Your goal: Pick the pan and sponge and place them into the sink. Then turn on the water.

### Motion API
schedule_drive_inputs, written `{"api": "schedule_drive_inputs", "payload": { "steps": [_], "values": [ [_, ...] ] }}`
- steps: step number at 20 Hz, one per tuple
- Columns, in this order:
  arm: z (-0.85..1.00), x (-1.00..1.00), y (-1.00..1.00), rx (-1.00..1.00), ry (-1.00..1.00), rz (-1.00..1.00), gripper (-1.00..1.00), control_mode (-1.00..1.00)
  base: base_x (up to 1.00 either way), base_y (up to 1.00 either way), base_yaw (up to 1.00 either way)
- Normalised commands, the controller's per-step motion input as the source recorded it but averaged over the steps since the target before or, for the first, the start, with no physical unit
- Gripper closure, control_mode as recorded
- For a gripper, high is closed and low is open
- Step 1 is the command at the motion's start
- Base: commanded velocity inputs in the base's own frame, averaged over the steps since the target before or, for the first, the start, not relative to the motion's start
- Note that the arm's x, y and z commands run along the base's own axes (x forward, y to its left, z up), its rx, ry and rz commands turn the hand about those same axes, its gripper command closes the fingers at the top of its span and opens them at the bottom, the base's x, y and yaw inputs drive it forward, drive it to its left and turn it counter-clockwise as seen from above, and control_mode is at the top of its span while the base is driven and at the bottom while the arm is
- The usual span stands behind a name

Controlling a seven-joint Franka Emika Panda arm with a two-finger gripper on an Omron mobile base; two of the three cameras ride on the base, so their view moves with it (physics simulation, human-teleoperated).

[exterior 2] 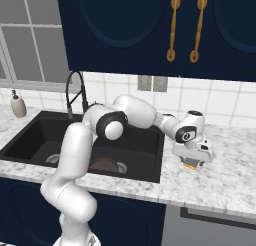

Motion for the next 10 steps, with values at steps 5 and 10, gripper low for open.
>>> {"api": "schedule_drive_inputs", "payload": {
  "steps": [5, 10],
  "values": [
    [0.00, 0.00, 0.00, 0.00, 0.00, 0.00, 1.00, -1.00, 0.00, 0.00, 0.00],
    [0.08, 0.01, 0.07, 0.00, -0.01, 0.03, 1.00, -1.00, 0.00, 0.00, 0.00]
  ]
}}
